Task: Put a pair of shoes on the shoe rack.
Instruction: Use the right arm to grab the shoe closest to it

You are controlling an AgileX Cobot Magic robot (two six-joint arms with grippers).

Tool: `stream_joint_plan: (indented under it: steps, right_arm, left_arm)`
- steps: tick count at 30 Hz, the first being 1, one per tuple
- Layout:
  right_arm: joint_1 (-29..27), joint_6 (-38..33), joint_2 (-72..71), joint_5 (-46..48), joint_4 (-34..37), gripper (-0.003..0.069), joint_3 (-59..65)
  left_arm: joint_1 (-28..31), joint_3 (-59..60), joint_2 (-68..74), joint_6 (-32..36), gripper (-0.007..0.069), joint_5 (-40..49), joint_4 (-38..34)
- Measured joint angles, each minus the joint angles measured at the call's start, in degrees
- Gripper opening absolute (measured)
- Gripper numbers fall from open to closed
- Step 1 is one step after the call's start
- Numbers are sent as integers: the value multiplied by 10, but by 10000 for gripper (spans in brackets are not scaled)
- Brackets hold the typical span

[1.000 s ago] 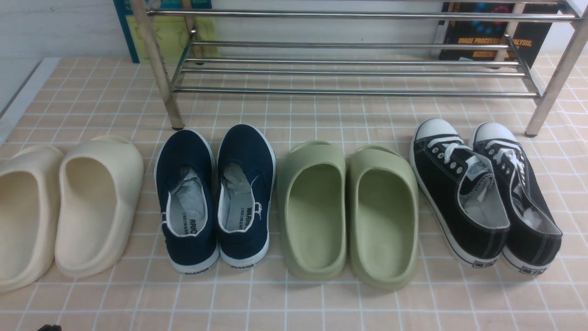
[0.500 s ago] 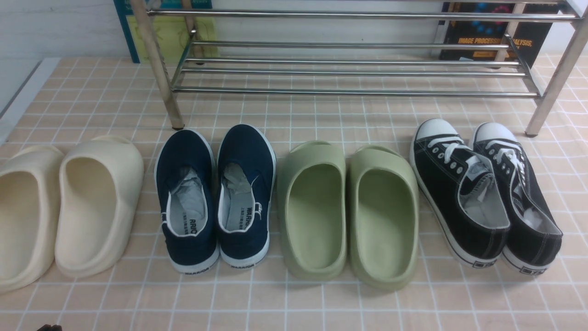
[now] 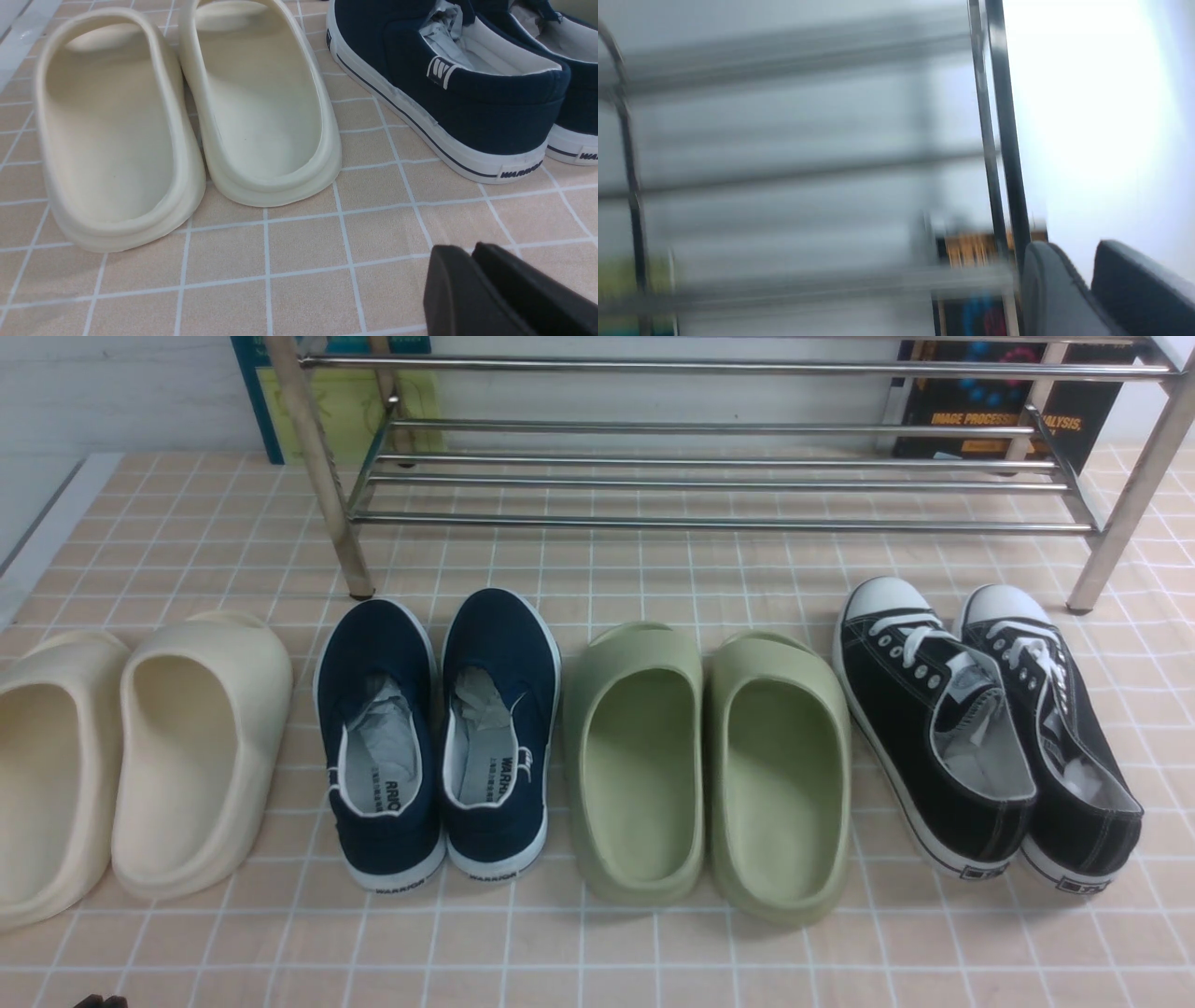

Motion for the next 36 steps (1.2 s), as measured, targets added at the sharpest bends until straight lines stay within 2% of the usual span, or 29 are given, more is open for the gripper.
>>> stream_joint_plan:
  steps: [1, 2, 3, 5, 9, 11, 14, 15, 17, 20, 25, 26, 28, 34, 36]
  right_arm:
    - [0, 0, 0, -38, -1, 155, 0]
    - [0, 0, -1, -126, -4, 156, 0]
    - [0, 0, 0, -126, -4, 156, 0]
    - [0, 0, -1, -264, -4, 156, 0]
    - [0, 5, -2, -290, -5, 157, -2]
    - [0, 13, -2, -217, -14, 158, -21]
    - [0, 14, 7, -21, -34, 158, -87]
    - [0, 14, 9, -9, -36, 158, -98]
    - [0, 13, 44, 102, -39, 158, -160]
    - [0, 13, 126, 215, -39, 152, -237]
    - [0, 10, 256, 308, -46, 83, -292]
    - [0, 9, 315, 350, -49, 35, -306]
    - [0, 9, 364, 391, -49, -3, -312]
    - [0, 23, 513, 565, 14, -18, -340]
    - [0, 3, 554, 621, 52, -18, -356]
  left_arm:
    - [0, 0, 0, 0, 80, 0, 0]
    - [0, 0, 0, 0, 83, 0, 0]
    - [0, 0, 0, 0, 83, 0, 0]
    - [0, 0, 0, 0, 87, 0, 0]
    - [0, 0, 0, 0, 92, 0, 1]
    - [0, 0, 0, 0, 94, 0, 2]
    - [0, 0, 0, 0, 94, 0, 2]
    - [0, 0, 0, 0, 94, 0, 2]
    - [0, 0, 0, 0, 94, 0, 2]
    - [0, 0, 0, 0, 97, 0, 2]
    - [0, 0, 0, -1, 104, 0, 2]
    - [0, 0, 0, -1, 106, 0, 2]
    - [0, 0, 0, -1, 107, 0, 2]
    - [0, 0, 0, -1, 112, 0, 4]
    - [0, 0, 0, -1, 116, 0, 4]
